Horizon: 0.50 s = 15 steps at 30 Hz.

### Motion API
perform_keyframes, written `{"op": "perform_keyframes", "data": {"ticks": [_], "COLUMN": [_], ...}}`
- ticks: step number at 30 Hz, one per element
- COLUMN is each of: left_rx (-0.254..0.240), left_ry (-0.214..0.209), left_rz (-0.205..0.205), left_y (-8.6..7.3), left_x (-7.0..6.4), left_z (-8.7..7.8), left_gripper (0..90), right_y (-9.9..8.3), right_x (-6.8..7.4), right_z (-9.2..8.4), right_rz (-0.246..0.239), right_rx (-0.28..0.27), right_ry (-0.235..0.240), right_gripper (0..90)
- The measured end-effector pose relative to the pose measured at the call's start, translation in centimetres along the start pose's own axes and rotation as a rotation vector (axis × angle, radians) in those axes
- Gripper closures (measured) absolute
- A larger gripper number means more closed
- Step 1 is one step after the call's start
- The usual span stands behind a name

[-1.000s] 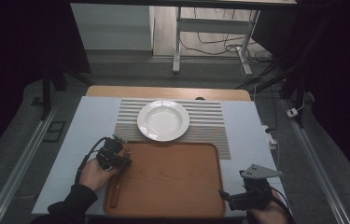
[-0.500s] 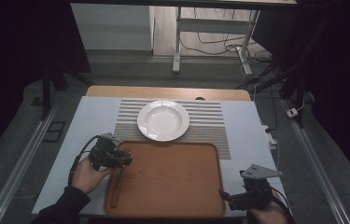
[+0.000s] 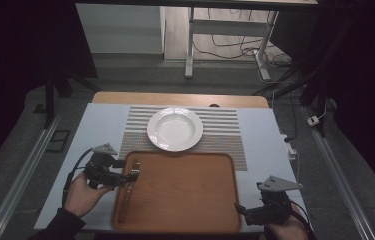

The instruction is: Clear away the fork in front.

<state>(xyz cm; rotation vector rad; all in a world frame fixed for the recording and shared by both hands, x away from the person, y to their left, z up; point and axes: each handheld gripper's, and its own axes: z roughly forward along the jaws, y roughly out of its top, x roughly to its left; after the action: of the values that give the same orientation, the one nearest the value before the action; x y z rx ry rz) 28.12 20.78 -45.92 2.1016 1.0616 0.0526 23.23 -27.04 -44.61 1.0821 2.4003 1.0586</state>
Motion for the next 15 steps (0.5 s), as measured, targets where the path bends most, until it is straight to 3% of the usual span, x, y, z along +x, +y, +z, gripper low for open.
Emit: {"op": "perform_keyframes", "data": {"ticks": [15], "left_rx": [-0.058], "left_ry": [0.019], "left_rz": [-0.023], "left_y": [-2.9], "left_x": [-0.7], "left_z": [-2.8], "left_gripper": [8.6], "right_y": [0.0], "right_x": [0.0], "right_z": [0.0], "right_rz": [0.001], "right_rx": [-0.002], "right_ry": [0.000], "right_gripper": [0.0]}}
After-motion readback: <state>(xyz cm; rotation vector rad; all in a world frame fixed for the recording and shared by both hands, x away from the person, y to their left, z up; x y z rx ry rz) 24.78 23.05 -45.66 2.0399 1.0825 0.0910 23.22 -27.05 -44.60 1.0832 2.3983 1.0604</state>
